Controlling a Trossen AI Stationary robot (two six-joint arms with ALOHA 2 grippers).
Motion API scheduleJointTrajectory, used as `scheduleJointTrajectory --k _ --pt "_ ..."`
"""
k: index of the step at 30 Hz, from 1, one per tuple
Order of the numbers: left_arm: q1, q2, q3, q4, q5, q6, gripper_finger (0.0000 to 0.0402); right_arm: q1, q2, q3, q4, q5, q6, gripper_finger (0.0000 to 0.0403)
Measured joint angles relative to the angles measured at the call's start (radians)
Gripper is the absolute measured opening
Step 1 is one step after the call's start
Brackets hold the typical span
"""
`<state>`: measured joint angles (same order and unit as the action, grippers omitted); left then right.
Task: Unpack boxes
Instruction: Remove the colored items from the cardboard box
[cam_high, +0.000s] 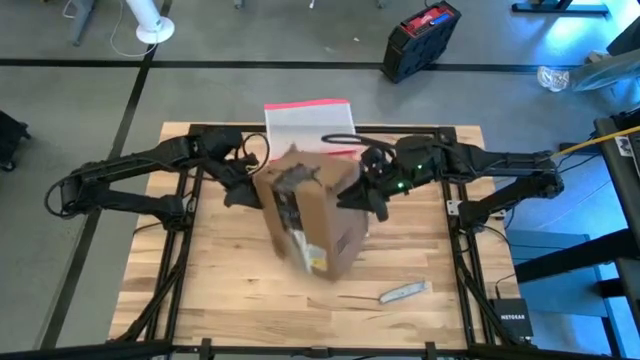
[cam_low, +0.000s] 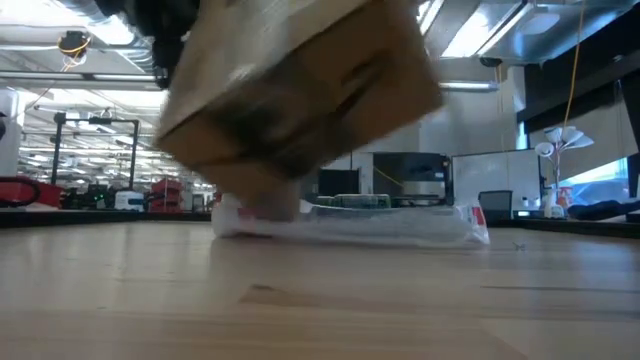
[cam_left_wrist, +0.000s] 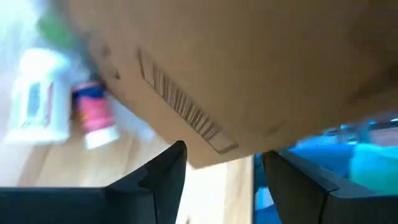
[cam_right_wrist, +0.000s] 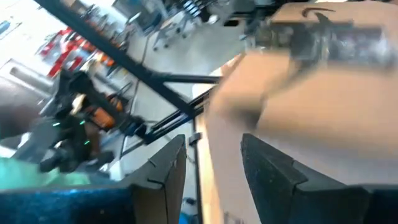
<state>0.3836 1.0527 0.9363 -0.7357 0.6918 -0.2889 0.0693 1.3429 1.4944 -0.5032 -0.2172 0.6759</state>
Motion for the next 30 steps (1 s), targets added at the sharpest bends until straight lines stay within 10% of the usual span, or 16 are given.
scheduleJointTrajectory --k 9,30 --pt "-0.006 -0.004 -0.002 -0.306 -0.188 0.156 0.0198 0.011 0.015 0.001 0.028 -0.090 -0.001 0.0149" --pt "-0.003 -0.141 0.003 -0.371 -0.191 0.151 0.0198 0.075 0.008 0.002 -0.202 -0.153 -0.058 0.0149"
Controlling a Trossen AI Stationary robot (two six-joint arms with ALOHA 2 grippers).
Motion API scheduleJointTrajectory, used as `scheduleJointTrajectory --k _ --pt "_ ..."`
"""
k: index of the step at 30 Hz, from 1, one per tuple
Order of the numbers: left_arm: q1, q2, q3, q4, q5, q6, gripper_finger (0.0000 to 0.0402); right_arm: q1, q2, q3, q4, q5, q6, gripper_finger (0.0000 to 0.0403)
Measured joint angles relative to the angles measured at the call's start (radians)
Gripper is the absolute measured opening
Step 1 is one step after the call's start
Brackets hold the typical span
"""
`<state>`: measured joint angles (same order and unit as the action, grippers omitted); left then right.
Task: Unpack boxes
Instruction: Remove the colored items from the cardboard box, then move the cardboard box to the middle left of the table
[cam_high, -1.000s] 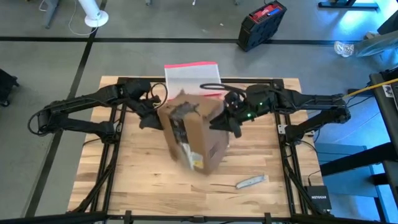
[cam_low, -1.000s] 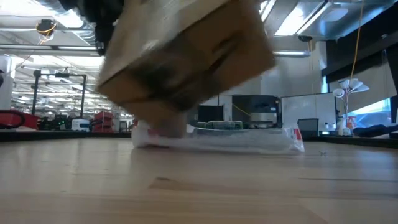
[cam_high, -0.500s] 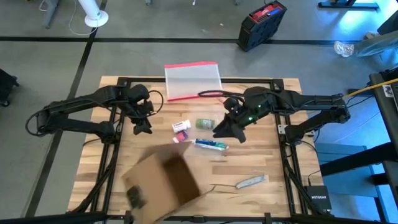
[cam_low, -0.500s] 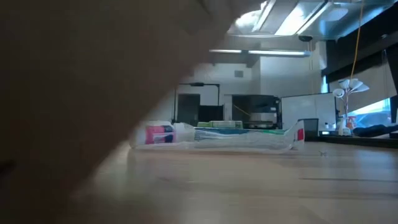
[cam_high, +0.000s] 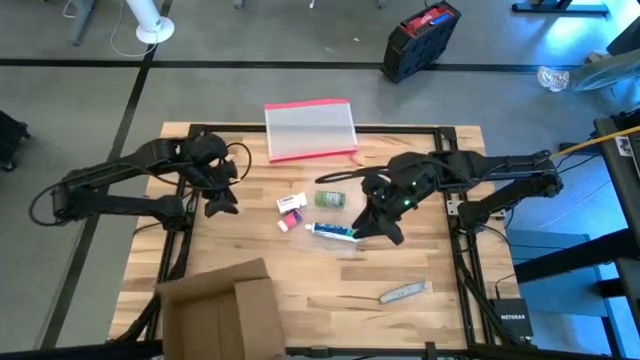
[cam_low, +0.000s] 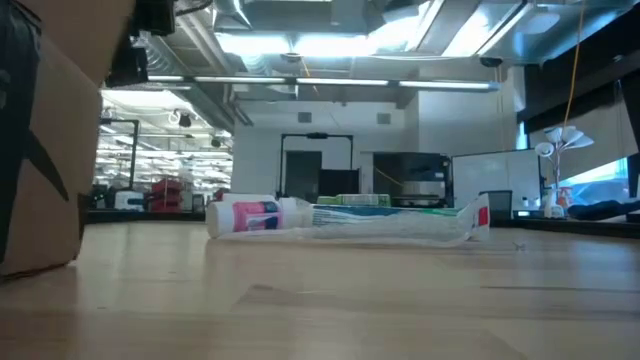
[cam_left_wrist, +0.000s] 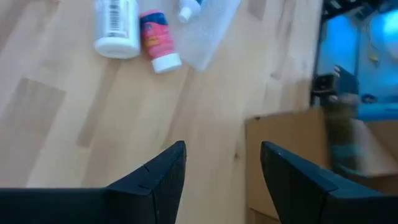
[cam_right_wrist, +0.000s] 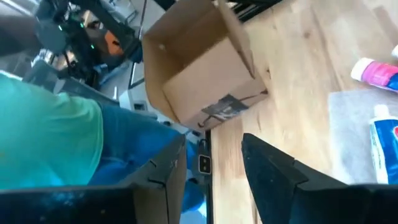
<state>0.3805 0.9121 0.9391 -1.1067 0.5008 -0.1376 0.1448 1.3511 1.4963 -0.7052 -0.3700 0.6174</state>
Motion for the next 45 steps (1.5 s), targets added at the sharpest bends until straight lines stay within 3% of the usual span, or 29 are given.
scheduleJointTrajectory --k 8,14,18,23,29,45 --pt "-0.030 -0.016 0.142 -0.093 0.214 0.016 0.0198 0.000 0.019 0.000 -0.011 -0.034 -0.038 0.0149" --pt "-0.173 -0.004 0.202 -0.140 0.276 -0.090 0.0198 -0.001 0.022 0.000 -0.027 -0.035 -0.055 0.0149" --pt "-0.322 0.007 0.201 -0.141 0.249 -0.175 0.0198 -0.001 0.022 0.000 -0.040 -0.034 -0.068 0.0149" --pt "-0.493 0.060 0.199 -0.156 0.112 -0.250 0.0198 -0.001 0.022 0.000 -0.056 -0.034 -0.077 0.0149" --pt "-0.636 0.139 0.199 -0.170 0.099 -0.312 0.0198 -0.001 0.022 0.000 -0.056 -0.034 -0.101 0.0149" --pt "-0.801 0.258 0.197 -0.109 0.043 -0.439 0.0198 -0.001 0.022 0.000 -0.092 -0.050 -0.162 0.0149"
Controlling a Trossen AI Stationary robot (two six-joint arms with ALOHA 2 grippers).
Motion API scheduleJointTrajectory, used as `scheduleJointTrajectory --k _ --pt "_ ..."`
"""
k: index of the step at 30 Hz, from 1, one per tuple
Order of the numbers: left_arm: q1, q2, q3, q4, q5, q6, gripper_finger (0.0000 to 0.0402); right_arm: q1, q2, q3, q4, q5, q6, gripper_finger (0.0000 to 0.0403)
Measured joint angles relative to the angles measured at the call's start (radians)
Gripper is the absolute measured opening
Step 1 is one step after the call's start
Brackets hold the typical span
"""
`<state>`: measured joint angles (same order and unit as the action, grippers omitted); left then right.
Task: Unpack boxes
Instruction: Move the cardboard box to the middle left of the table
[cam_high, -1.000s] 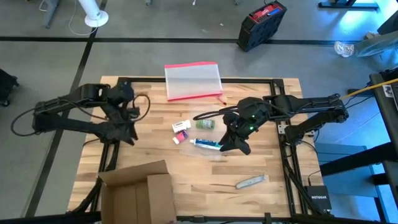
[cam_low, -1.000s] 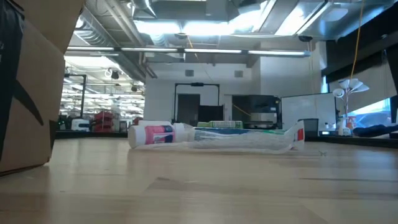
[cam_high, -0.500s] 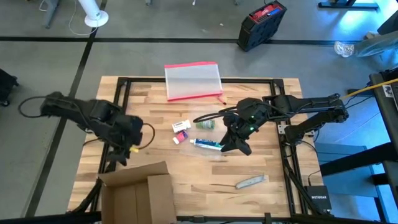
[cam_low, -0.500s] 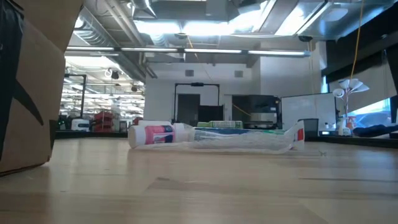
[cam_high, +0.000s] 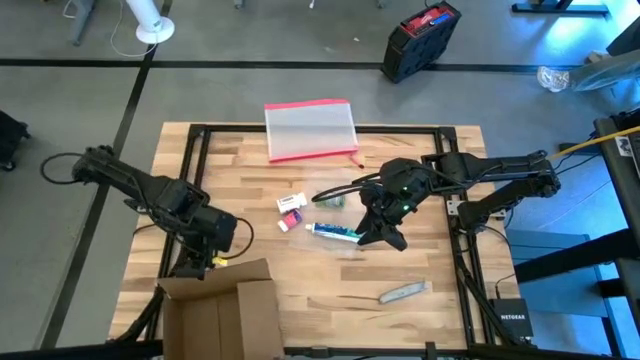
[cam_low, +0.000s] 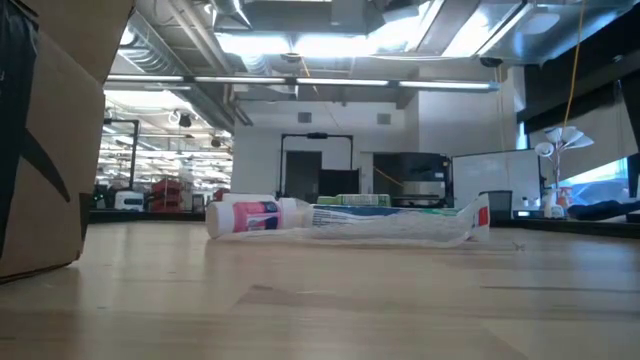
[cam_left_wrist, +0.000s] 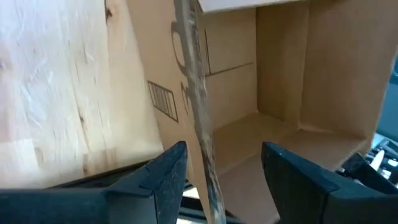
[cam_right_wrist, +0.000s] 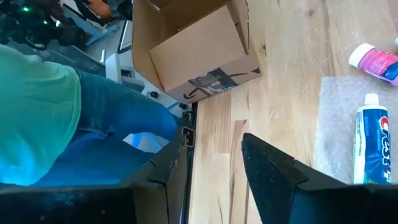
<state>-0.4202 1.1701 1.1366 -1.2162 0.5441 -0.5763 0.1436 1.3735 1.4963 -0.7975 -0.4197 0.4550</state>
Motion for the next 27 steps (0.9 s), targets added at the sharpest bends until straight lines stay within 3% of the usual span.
scheduleJointTrajectory --k 9,18,27 --pt "-0.026 0.064 0.000 -0.005 -0.082 -0.035 0.0189 0.000 0.000 0.000 -0.017 -0.004 -0.045 0.0149" --pt "-0.026 0.077 0.000 0.005 -0.121 -0.056 0.0086 0.000 -0.001 0.000 -0.025 -0.012 -0.072 0.0149" --pt "-0.026 0.077 0.000 0.006 -0.121 -0.066 0.0027 0.000 -0.001 0.000 -0.029 -0.012 -0.079 0.0149"
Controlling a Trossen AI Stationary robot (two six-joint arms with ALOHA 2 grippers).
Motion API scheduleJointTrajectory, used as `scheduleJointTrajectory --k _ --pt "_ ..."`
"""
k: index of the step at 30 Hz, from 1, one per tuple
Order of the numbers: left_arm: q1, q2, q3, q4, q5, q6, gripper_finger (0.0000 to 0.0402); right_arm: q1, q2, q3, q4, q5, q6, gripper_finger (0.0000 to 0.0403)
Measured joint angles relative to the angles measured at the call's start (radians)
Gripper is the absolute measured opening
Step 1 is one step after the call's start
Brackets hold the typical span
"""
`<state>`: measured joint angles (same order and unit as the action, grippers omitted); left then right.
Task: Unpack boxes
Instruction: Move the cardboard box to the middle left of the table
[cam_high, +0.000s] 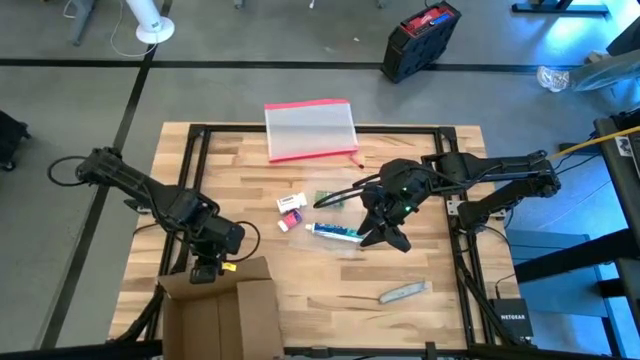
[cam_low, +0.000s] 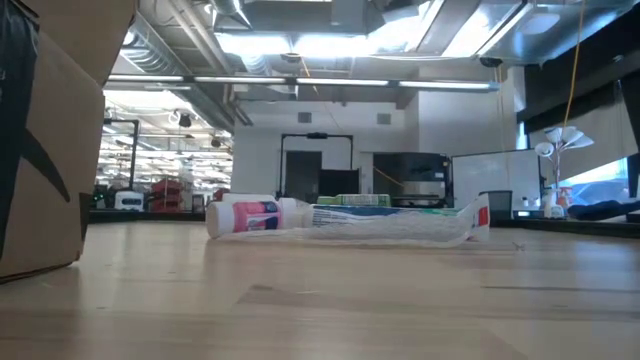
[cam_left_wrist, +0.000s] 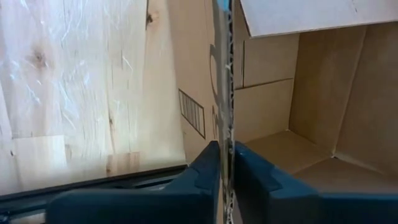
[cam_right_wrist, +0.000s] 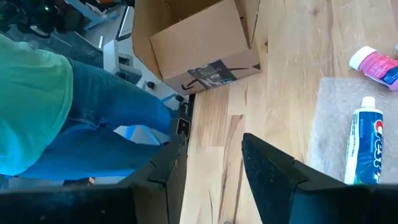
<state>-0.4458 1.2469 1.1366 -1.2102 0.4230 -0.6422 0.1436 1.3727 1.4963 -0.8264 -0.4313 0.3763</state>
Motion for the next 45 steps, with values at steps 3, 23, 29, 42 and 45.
scheduleJointTrajectory --k 3,23,29,42,45 --pt "0.000 0.000 0.000 0.000 -0.002 0.000 0.0007 0.000 0.000 0.000 -0.002 0.000 0.000 0.0149" --pt "0.133 -0.062 -0.001 -0.045 -0.125 0.024 0.0001 0.000 0.000 0.000 -0.001 0.002 0.008 0.0149" --pt "0.223 -0.125 -0.001 -0.112 -0.160 0.019 0.0000 0.000 0.000 0.000 -0.001 0.002 0.009 0.0149" --pt "0.405 -0.280 -0.001 -0.320 -0.268 -0.038 0.0000 0.000 0.000 0.000 -0.002 0.004 0.008 0.0149" --pt "0.438 -0.306 -0.001 -0.347 -0.289 -0.058 0.0000 0.000 0.000 0.000 -0.002 0.004 0.005 0.0149"
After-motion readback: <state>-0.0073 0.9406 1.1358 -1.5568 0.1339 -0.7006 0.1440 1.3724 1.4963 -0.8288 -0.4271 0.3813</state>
